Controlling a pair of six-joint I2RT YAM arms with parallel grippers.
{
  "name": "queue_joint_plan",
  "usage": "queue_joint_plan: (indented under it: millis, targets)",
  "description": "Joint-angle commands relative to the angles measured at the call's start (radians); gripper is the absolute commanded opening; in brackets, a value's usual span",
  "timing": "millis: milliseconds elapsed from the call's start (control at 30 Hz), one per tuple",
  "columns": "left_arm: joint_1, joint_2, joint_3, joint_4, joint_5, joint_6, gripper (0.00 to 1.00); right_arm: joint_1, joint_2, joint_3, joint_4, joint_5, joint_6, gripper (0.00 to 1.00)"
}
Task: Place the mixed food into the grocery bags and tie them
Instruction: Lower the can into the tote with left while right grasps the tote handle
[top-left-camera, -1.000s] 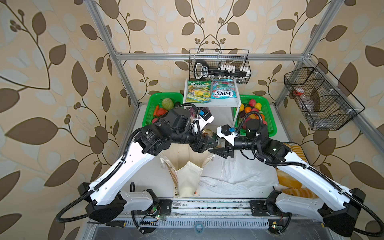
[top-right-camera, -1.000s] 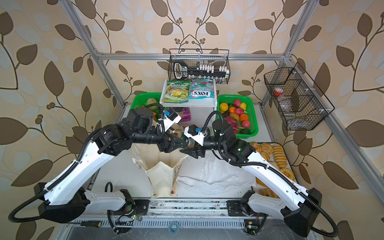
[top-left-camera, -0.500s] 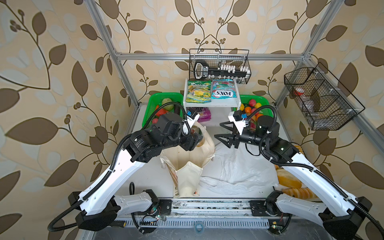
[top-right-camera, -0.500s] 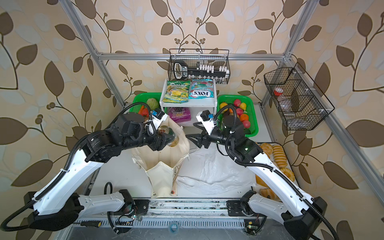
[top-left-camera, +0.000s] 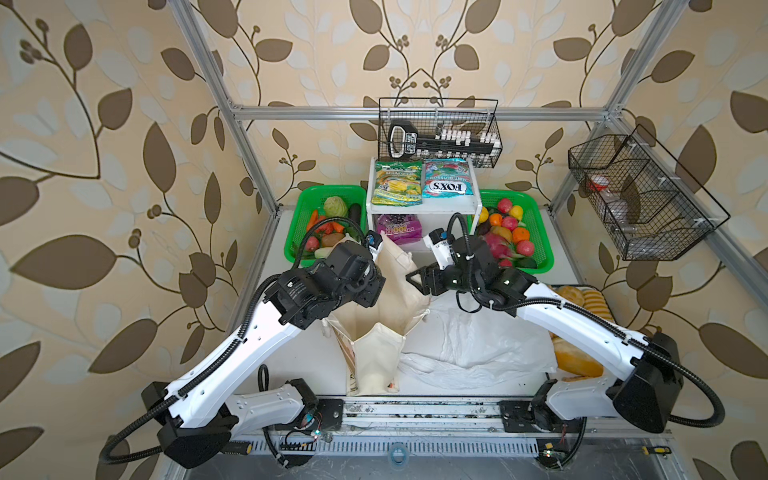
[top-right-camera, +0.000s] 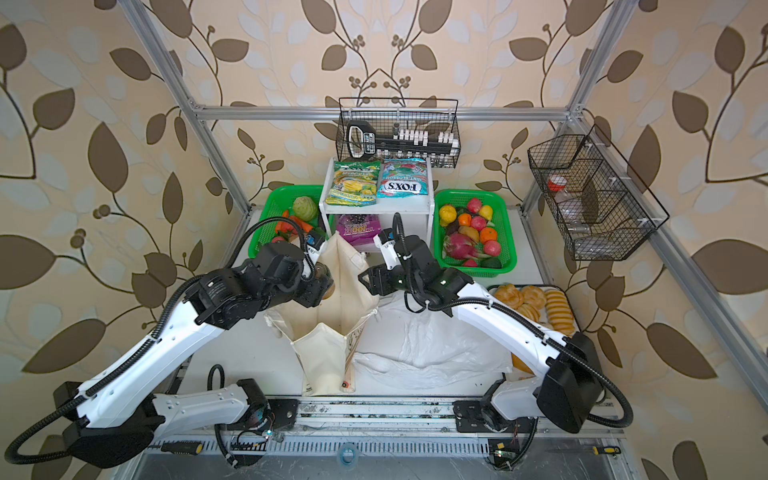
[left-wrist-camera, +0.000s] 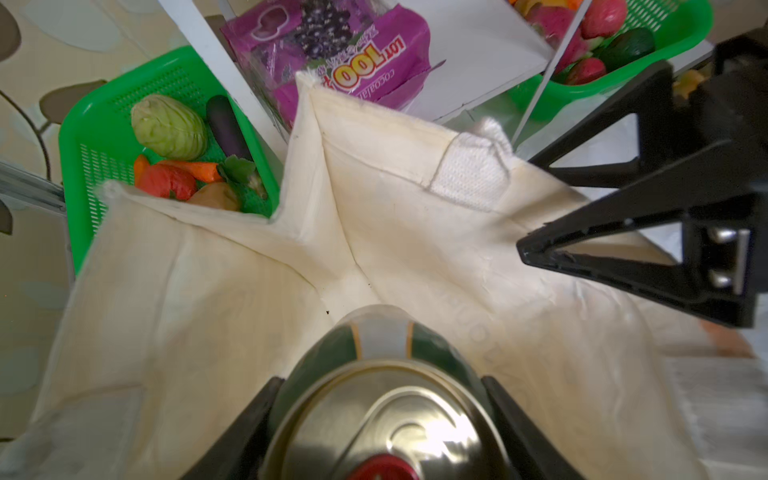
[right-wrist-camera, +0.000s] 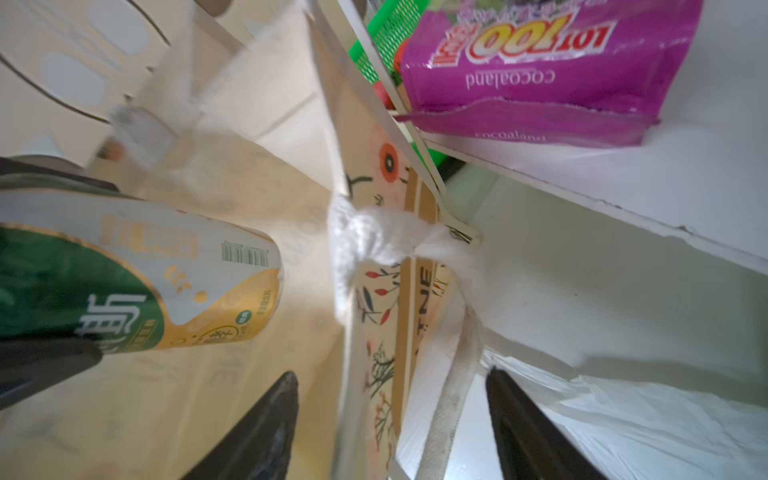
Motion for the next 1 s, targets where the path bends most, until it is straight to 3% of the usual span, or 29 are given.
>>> queue_joint_plan:
  millis: [0, 100, 200, 333, 433, 700, 833, 967]
  targets:
    - [0.028, -0.034, -0.033, 0.183, -0.033, -0.019, 0.1, 0.027, 0.051, 0.097, -0.059, 0.073, 0.025, 0.66]
    - [0.06, -0.034, -0.096, 0.251, -0.009, -0.029, 0.1, 0.04, 0.067, 0.122, -0.071, 0.084, 0.03, 0.5]
    - [0.093, -0.024, -0.141, 0.296, -0.075, -0.093, 0.1, 0.053, 0.053, 0.117, -0.054, 0.12, 0.044, 0.29]
    - [0.128, -0.028, -0.206, 0.383, -0.132, -0.226, 0.1, 0.059, 0.026, 0.068, 0.023, 0.101, 0.125, 0.2]
    - [0.128, -0.031, -0.249, 0.454, -0.145, -0.296, 0.09, 0.073, 0.013, 0.017, 0.076, 0.088, 0.169, 0.19]
    - [0.127, 0.047, -0.25, 0.488, -0.042, -0.384, 0.1, 0.084, 0.014, -0.002, 0.099, 0.091, 0.184, 0.19]
    - [0.127, 0.097, -0.238, 0.462, -0.093, -0.401, 0.13, 0.084, 0.009, -0.003, 0.11, 0.082, 0.185, 0.19]
    - [0.126, 0.09, -0.301, 0.559, -0.123, -0.36, 0.12, 0.084, 0.008, -0.011, 0.126, 0.065, 0.203, 0.19]
